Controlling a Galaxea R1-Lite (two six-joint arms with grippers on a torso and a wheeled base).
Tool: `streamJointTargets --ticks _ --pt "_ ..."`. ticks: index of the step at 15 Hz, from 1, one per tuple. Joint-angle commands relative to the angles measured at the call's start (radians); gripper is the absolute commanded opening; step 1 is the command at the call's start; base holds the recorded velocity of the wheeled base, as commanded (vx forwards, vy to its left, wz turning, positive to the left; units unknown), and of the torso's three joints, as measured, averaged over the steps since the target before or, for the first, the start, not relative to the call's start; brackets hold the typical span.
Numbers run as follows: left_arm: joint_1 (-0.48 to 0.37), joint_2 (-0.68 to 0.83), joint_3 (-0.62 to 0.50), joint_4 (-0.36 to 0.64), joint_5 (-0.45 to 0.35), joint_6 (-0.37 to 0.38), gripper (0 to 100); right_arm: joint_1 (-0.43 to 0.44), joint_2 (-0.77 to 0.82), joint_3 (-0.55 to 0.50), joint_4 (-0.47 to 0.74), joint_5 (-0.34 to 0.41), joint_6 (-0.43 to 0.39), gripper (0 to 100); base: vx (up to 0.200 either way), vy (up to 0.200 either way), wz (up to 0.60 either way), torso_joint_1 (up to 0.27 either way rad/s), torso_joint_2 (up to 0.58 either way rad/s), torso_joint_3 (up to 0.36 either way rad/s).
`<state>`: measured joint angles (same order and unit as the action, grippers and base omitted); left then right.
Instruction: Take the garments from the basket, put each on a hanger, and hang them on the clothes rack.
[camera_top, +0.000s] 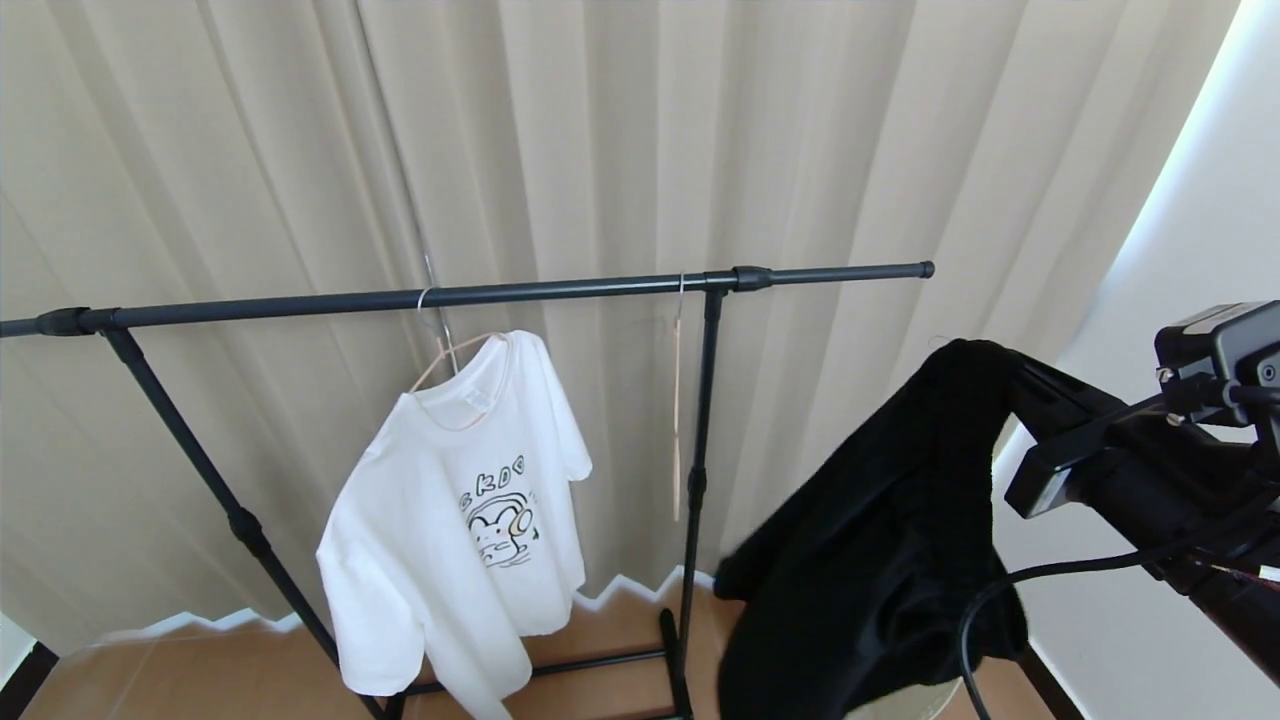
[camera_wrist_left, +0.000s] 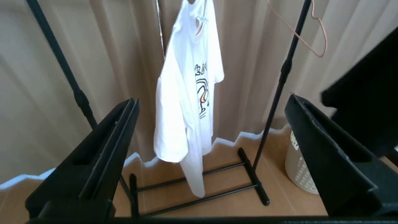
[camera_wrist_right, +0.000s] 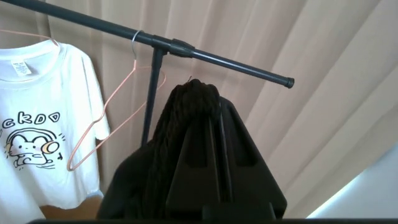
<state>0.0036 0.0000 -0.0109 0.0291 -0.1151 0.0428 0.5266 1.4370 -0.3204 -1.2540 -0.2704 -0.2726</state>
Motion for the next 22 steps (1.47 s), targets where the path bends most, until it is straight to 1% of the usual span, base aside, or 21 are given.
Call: streamJointTargets --ticks 1,7,9,10,11,12,13,14,15,16,17,18,19,20,21,22 --pt "-0.001 0.0 0.0 0.0 0.0 0.0 100 0.001 0.0 0.0 -0.001 0.0 -0.002 0 0.0 0.0 0.0 0.0 0.0 0.0" --pt "-0.001 0.0 0.0 0.0 0.0 0.002 100 0.012 0.013 0.0 0.001 0.0 -0.002 0 0.0 0.0 0.0 0.0 0.0 0.0" --pt "-0.002 0.002 0.0 0.002 -0.003 0.008 100 0.064 0.019 -0.012 0.002 -0.018 0.0 0 0.0 0.0 0.0 0.0 0.0 0.0" --pt "-0.001 0.002 -0.001 0.005 -0.003 0.008 100 0.082 0.02 -0.032 0.012 -0.029 0.015 0 0.0 0.0 0.0 0.0 0.0 0.0" --pt "-0.002 0.002 -0.003 0.006 -0.003 0.008 100 0.084 0.029 -0.051 0.015 -0.041 0.052 0 0.0 0.0 0.0 0.0 0.0 0.0" --pt "-0.002 0.003 -0.004 0.008 -0.003 0.008 100 0.084 0.045 -0.094 0.042 -0.073 0.125 0 0.0 0.0 0.0 0.0 0.0 0.0" --pt "-0.002 0.009 -0.004 0.008 -0.003 0.008 100 0.084 0.049 -0.117 0.082 -0.098 0.161 0 0.0 0.0 0.0 0.0 0.0 0.0" --pt "0.004 0.04 -0.004 0.008 -0.003 0.006 100 0.085 0.039 -0.149 0.197 -0.127 0.211 0 0.0 0.0 0.0 0.0 0.0 0.0" --pt "0.015 0.083 -0.003 0.008 -0.001 0.006 100 0.089 0.011 -0.178 0.332 -0.13 0.257 0 0.0 0.0 0.0 0.0 0.0 0.0" --pt "0.038 0.164 -0.003 0.008 -0.003 0.008 100 0.121 -0.056 -0.278 0.637 -0.13 0.374 0 0.0 0.0 0.0 0.0 0.0 0.0" --pt "0.038 0.235 -0.004 0.008 -0.003 0.009 100 0.151 -0.089 -0.396 0.906 -0.128 0.501 0 0.0 0.0 0.0 0.0 0.0 0.0" --pt "0.038 0.313 -0.034 0.008 -0.003 0.002 100 0.176 -0.095 -0.508 1.091 -0.127 0.596 0 0.0 0.0 0.0 0.0 0.0 0.0" --pt "0.047 0.439 -0.107 0.009 -0.008 -0.03 100 0.19 -0.075 -0.634 1.24 -0.11 0.661 0 0.0 0.0 0.0 0.0 0.0 0.0" --pt "0.044 0.549 -0.184 0.006 -0.008 -0.072 100 0.185 -0.01 -0.724 1.283 -0.052 0.679 0 0.0 0.0 0.0 0.0 0.0 0.0" --pt "0.039 0.591 -0.218 0.006 -0.009 -0.083 100 0.181 0.014 -0.749 1.282 -0.038 0.682 0 0.0 0.0 0.0 0.0 0.0 0.0" --pt "0.006 0.721 -0.296 0.006 -0.008 -0.109 100 0.171 0.068 -0.778 1.279 -0.024 0.694 0 0.0 0.0 0.0 0.0 0.0 0.0"
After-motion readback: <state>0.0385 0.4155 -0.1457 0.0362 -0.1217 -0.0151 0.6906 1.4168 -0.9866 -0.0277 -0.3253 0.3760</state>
